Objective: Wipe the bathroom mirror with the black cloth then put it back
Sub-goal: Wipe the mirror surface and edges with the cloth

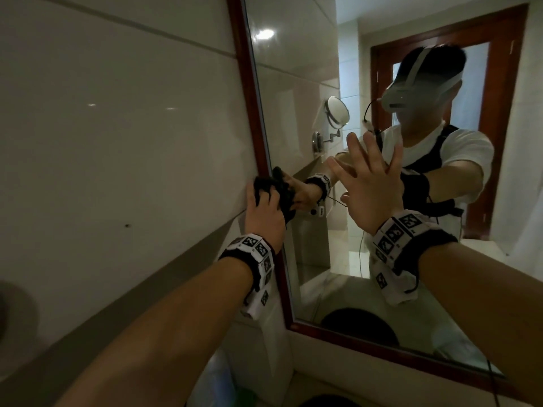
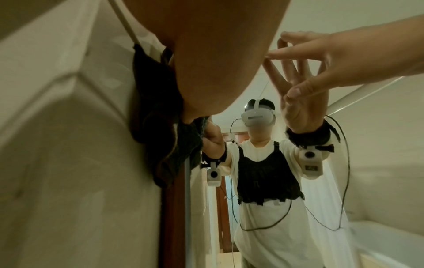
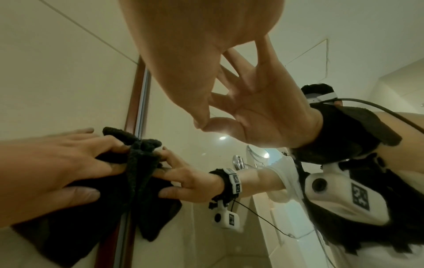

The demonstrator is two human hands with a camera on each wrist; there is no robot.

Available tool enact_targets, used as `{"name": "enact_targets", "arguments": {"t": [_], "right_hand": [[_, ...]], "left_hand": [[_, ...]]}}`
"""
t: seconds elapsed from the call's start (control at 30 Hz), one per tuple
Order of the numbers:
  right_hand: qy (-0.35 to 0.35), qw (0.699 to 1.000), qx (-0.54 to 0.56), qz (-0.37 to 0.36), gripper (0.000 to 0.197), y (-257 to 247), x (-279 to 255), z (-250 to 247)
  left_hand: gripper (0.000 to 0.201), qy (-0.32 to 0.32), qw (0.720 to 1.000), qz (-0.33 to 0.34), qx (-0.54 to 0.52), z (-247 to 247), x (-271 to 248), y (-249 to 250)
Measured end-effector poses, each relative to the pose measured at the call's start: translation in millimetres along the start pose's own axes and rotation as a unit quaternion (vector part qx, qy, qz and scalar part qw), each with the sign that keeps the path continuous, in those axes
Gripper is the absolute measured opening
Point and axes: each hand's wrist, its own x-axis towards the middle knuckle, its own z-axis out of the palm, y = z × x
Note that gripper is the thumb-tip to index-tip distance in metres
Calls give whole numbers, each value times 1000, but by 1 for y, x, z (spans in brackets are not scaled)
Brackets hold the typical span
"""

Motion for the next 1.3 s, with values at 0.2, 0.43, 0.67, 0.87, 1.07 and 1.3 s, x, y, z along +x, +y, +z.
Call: {"name": "enact_targets", "arguments": {"t": [0.2, 0.43, 0.67, 0.87, 1.07, 1.3], "right_hand": [[-46, 998, -24, -35, 93, -7, -30, 6], [-60, 997, -35, -34, 93, -8, -37, 10], [-49, 998, -29, -31, 92, -10, -39, 14], [-44, 998, -23, -30, 87, -13, -45, 21], [-27, 999, 5, -37, 83, -24, -67, 36], [-72, 995, 13, -68, 74, -42, -121, 61]], "left_hand": [[66, -4, 1000, 13, -3, 7, -8, 2], [70, 20, 1000, -1, -14, -11, 8, -21], [71, 51, 998, -27, -14, -21, 22, -28], [68, 45, 999, -20, -15, -3, 9, -7], [64, -7, 1000, 24, 3, 42, -23, 28], [69, -132, 982, 104, 82, 99, -67, 81]]}}
